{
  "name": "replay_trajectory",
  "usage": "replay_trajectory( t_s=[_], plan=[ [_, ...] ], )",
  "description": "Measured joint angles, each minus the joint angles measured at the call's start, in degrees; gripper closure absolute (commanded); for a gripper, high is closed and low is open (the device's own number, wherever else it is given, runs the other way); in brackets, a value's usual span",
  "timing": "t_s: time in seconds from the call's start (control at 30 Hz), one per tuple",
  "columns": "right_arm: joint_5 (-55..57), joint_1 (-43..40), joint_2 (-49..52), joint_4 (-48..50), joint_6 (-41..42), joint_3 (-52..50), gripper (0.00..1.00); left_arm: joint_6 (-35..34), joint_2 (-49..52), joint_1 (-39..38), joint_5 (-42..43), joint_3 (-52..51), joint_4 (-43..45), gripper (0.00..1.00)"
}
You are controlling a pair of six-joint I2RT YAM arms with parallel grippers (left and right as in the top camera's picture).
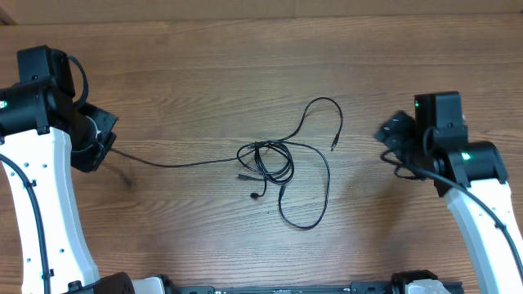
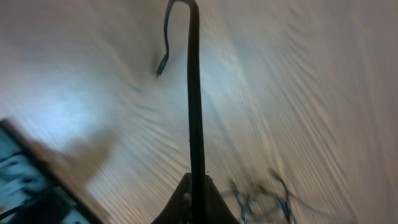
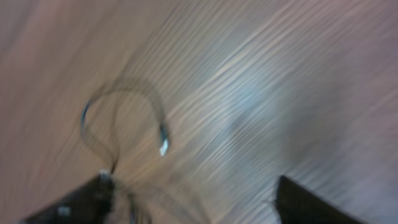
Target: Untangle cables
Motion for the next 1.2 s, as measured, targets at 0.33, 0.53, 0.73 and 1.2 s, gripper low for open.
replay_trajectory(
  t_s=[0.33,0.53,0.73,1.2],
  plan=[
    [-32.5,5.64,10.27,2.43,-23.15,0.0,0.0,7.1,0.0,0.0,11.23,0.0,1.01,0.96],
    [-34.21,14.05,12.76,5.73,-25.97,0.0,0.0,7.89,0.0,0.0,11.37,0.0,0.48,0.96],
    [-26.69,21.16,16.39,8.92,-21.92,0.0,0.04,8.04,0.0,0.0,11.37,0.0,-0.13,0.96],
    [-20.13,28.63,24.3,24.46,-19.17,-0.13,0.35,8.04,0.0,0.0,11.37,0.0,-0.96,0.96]
  ],
)
